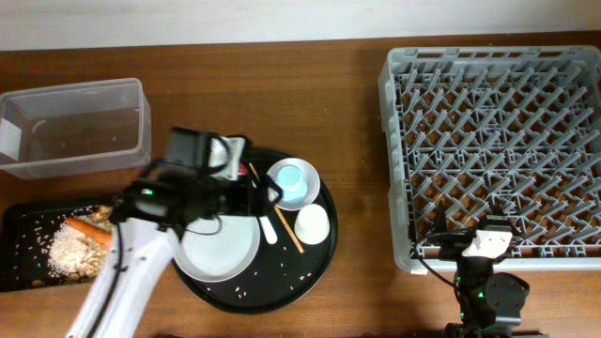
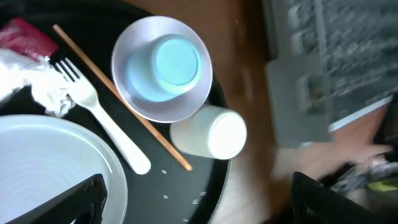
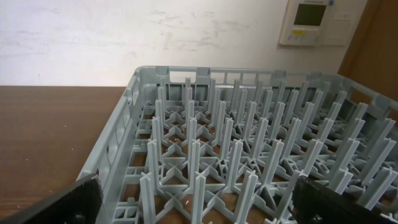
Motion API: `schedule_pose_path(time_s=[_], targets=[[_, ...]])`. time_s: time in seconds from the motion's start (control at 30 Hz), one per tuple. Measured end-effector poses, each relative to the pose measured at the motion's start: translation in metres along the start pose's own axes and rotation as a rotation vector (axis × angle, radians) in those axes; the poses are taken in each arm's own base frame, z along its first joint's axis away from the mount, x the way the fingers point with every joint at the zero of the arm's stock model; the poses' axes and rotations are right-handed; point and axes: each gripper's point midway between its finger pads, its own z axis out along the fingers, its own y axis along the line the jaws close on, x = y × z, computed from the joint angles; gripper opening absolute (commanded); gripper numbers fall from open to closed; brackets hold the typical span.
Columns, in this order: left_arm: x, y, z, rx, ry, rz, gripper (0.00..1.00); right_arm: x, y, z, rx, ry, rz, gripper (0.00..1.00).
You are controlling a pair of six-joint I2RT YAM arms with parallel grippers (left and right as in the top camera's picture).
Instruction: Sort waste into correct bins and load items into the dishwasher rack
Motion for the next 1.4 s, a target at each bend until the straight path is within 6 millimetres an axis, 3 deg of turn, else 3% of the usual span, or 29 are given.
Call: schedule_pose_path(time_s=[0.03,0.13,0.53,0.63,0.67,0.8,0.83,0.87,0.93,1.03,1.13,1.2,1.27,1.33,1.4], targets=[[0.003,-0.007,0.005,-0.030,0.005,0.040,0.99,0.000,0.000,0.000,0.000,0.000,0.000,0.99],[0.009,-0.020,0.015,-0.111,-0.003,0.134,0.99,0.000,0.000,0.000,0.000,0.000,-0.001,0.99],[0.016,-0.031,0.020,-0.135,0.004,0.184,0.98,0.000,0.000,0.000,0.000,0.000,0.000,0.99],[0.015,-0.030,0.018,-0.136,-0.003,0.154,0.75,0.000,0.000,0.000,0.000,0.000,0.000,0.99],[0.012,-0.025,0.013,-0.151,-0.023,0.126,0.68,0.000,0.000,0.000,0.000,0.000,0.000,0.99],[-0.001,-0.001,-0.012,-0.255,-0.114,0.065,0.68,0.000,0.000,0.000,0.000,0.000,0.000,0.99],[-0.004,0.009,-0.017,-0.291,-0.133,0.036,0.79,0.000,0.000,0.000,0.000,0.000,0.000,0.99],[-0.007,0.019,-0.022,-0.330,-0.150,0.003,0.99,0.000,0.000,0.000,0.000,0.000,0.000,0.99],[-0.012,0.051,-0.038,-0.452,-0.201,-0.095,0.99,0.000,0.000,0.000,0.000,0.000,0.000,0.99],[-0.009,0.123,-0.083,-0.736,-0.267,-0.283,0.99,0.000,0.000,0.000,0.000,0.000,0.000,0.99],[0.003,0.165,-0.111,-0.857,-0.279,-0.418,0.99,0.000,0.000,0.000,0.000,0.000,0.000,0.99],[0.007,0.173,-0.115,-0.840,-0.274,-0.472,0.99,0.000,0.000,0.000,0.000,0.000,0.001,0.99],[0.011,0.168,-0.107,-0.761,-0.244,-0.501,0.99,0.000,0.000,0.000,0.000,0.000,0.000,0.99],[0.014,0.150,-0.091,-0.634,-0.199,-0.512,0.93,0.000,0.000,0.000,0.000,0.000,0.000,0.99],[0.000,0.131,-0.079,-0.486,-0.212,-0.479,0.90,0.000,0.000,0.000,0.000,0.000,0.000,0.99]])
